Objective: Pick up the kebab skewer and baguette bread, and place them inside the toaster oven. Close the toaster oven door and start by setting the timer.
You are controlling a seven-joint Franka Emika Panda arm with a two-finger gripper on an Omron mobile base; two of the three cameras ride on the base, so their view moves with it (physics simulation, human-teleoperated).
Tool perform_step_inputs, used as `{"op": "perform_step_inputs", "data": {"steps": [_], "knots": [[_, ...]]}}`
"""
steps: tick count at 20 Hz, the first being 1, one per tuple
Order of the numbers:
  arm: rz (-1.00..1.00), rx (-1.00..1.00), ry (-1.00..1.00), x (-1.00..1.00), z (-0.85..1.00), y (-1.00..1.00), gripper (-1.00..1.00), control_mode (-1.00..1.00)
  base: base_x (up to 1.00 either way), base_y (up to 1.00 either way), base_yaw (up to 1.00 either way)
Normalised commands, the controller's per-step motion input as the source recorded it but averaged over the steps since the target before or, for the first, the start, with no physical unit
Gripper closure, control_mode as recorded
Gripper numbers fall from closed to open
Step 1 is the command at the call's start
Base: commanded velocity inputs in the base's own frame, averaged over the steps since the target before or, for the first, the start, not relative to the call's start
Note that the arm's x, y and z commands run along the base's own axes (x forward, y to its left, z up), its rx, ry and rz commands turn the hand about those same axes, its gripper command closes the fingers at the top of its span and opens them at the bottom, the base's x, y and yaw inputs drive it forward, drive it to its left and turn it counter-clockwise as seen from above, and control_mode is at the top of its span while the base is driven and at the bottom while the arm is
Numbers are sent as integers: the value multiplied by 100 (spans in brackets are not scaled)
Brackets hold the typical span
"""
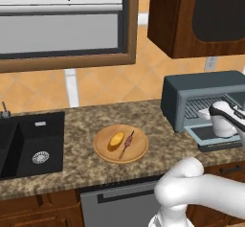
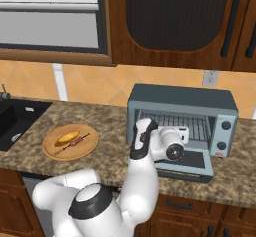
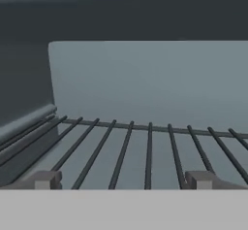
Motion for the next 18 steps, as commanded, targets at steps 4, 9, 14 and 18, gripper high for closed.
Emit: {"op": "perform_step_inputs", "data": {"steps": [4,9,14,18], "knots": [[-1,-7,21,-66,-68,-34,-100,-100,0,0,0],[0,-8,28,-70,-62,-46,-100,-100,0,0,0],[0,-8,18,-95,-49,-56,-100,-100,0,0,0],[0,-9,15,-98,-31,-47,-100,-100,0,0,0]]}}
